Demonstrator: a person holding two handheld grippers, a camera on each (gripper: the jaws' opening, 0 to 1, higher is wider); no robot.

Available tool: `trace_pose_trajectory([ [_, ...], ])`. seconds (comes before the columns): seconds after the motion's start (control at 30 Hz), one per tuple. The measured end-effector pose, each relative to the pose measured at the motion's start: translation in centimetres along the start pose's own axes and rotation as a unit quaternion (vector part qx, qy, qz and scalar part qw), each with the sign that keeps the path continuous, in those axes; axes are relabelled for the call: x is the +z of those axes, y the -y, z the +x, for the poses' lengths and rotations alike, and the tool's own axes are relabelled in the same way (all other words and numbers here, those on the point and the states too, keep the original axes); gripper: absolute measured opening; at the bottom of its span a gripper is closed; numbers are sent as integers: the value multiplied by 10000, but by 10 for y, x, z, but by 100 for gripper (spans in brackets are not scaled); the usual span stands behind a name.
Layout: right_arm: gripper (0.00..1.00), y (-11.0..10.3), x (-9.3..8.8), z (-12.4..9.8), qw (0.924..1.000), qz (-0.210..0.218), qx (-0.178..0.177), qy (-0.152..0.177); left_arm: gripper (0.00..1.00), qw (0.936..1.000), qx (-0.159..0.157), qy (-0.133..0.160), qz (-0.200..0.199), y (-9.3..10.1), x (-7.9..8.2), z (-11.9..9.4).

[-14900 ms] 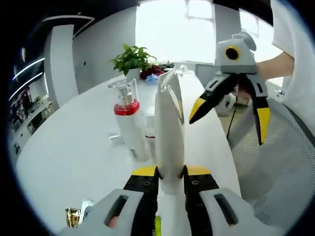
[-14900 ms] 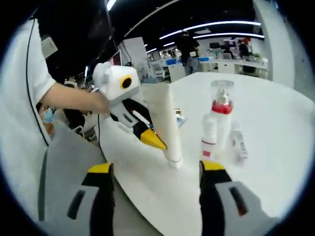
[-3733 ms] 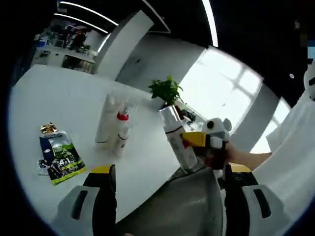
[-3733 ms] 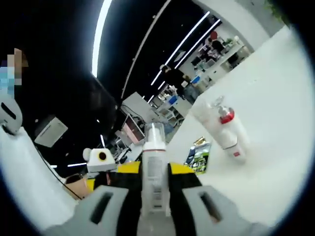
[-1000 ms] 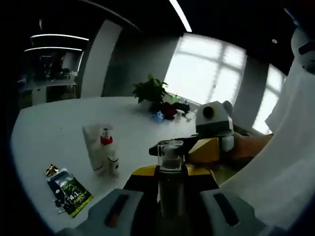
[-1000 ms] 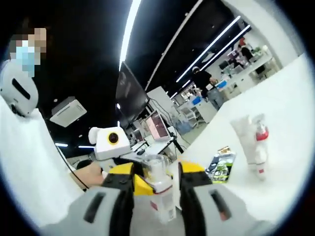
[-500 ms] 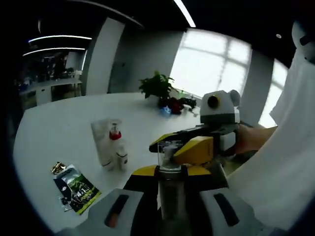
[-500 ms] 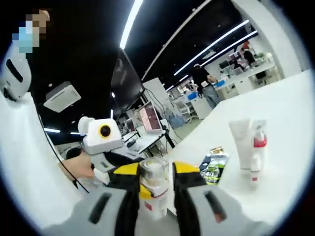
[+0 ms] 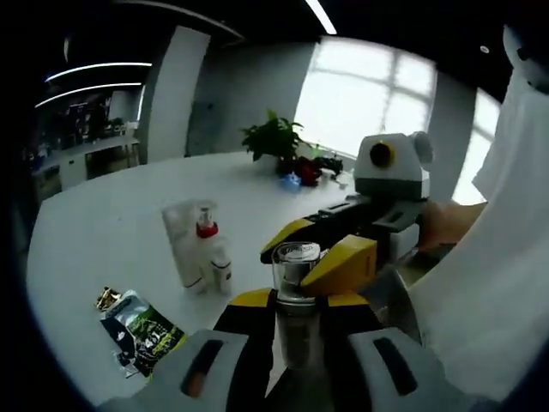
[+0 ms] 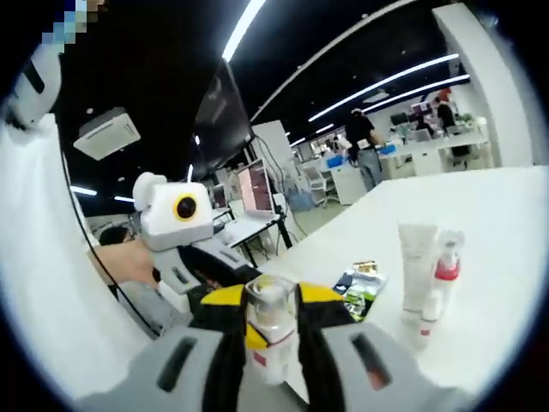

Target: Arrange the skincare products in the storage area until every visible bottle or jar stands upright without overlapping.

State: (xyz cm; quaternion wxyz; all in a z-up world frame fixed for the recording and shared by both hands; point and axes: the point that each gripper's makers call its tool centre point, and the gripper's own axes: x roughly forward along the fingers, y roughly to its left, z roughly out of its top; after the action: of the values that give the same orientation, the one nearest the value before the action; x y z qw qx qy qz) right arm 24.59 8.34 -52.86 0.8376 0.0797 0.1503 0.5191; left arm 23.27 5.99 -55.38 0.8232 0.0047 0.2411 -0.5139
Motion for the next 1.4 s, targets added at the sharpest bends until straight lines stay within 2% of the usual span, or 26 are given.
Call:
trace_pose_trajectory([
  [0.23,21,6,-4,1,9997,-186,-86,-114,19,9991,-41,-395,126,-5,-18,8],
  [0.47,21,12,-10,-2,9984,-434,-230,-290,18,9982,-121,-569,134,-7,-27,18],
  [0.67,21,16,-9,-1,9962,-714,-406,-300,17,9957,-126,-829,397,-12,-38,25],
  [0.73,21,18,-9,-1,9947,-851,-487,-315,17,9956,-125,-819,442,-13,-38,27],
  [0.83,21,21,-10,-1,9933,-943,-581,-331,17,9941,-75,-851,663,-18,-37,31],
  [0.87,21,23,-11,-1,9927,-980,-619,-342,17,9924,-17,-885,850,-21,-38,31],
  [1.0,21,27,-18,1,9910,-1041,-720,-427,16,9883,51,-1004,1147,-27,-43,35],
  [1.13,21,32,-27,4,9886,-1127,-829,-555,16,9874,14,-1040,1188,-33,-52,41],
  [1.2,21,36,-34,6,9878,-1114,-899,-615,16,9859,7,-1087,1276,-37,-58,45],
  [1.4,21,45,-66,13,9784,-1392,-1188,-963,16,9805,12,-1301,1473,-48,-83,57],
])
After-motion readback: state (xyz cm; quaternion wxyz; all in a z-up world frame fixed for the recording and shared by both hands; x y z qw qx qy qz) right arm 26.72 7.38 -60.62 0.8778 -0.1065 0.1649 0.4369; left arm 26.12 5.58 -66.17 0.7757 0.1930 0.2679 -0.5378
